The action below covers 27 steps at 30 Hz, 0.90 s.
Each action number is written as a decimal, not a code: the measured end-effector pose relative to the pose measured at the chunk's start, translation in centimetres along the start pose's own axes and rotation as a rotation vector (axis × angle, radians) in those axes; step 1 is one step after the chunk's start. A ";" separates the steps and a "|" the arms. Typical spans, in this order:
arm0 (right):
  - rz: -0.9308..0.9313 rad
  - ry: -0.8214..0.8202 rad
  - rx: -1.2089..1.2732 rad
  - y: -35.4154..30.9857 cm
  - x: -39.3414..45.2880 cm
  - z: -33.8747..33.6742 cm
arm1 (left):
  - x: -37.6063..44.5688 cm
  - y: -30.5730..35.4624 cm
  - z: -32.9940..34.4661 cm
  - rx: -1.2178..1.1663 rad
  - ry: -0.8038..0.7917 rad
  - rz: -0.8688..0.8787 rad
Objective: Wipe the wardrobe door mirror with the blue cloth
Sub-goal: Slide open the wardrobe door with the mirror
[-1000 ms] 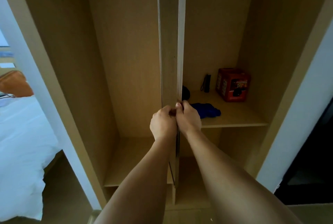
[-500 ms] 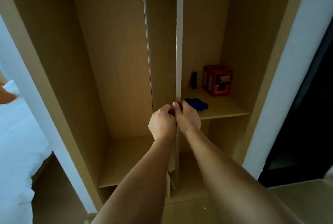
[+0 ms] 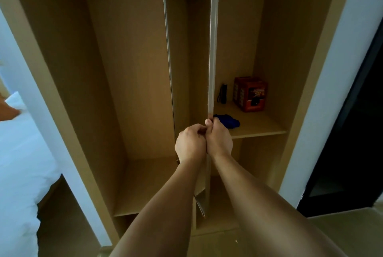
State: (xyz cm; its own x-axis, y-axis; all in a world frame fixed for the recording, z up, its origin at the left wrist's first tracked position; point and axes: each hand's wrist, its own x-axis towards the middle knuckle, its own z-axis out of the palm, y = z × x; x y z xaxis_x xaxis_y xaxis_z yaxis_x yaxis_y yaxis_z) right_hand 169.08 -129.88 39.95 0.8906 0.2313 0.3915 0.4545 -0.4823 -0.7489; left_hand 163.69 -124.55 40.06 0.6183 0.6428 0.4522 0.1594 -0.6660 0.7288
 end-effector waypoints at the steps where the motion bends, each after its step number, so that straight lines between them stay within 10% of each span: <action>1: 0.011 0.012 -0.006 0.1 0.1 -0.1 | 0.1 0.0 0.1 0.000 -0.019 -0.001; 17: 0.306 0.264 0.015 2.4 5.9 -1.4 | 4.3 -3.4 2.1 0.133 0.074 -0.235; 27: 0.373 0.238 -0.010 4.3 10.9 -1.3 | 8.3 -5.9 2.9 -0.320 0.199 -0.687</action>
State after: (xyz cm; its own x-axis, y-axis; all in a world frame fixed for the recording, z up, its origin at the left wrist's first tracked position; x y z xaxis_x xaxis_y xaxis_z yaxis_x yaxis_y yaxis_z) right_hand 180.67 -130.56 41.69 0.9648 -0.1605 0.2085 0.1013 -0.5046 -0.8574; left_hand 170.09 -116.35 38.01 0.3073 0.9471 -0.0923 0.2079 0.0278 0.9778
